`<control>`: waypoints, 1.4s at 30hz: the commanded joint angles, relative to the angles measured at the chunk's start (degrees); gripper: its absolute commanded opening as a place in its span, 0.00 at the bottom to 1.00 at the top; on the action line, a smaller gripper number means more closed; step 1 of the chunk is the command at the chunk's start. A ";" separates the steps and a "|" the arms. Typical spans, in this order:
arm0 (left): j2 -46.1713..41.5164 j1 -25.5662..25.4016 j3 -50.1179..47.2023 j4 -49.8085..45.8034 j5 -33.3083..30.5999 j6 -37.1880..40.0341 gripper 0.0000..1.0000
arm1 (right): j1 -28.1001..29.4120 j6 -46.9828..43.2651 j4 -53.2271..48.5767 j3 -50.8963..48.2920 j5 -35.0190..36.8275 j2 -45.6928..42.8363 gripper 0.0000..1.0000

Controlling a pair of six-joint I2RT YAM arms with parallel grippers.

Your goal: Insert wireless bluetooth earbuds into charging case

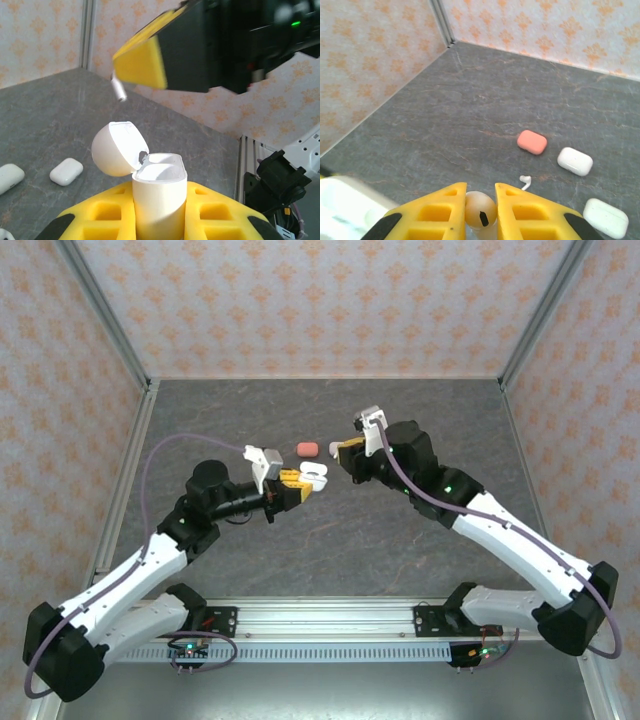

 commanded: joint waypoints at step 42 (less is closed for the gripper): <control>3.39 -0.98 0.98 4.95 -0.30 -0.49 0.00 | 7.67 -1.40 3.45 -2.26 -4.37 2.81 0.18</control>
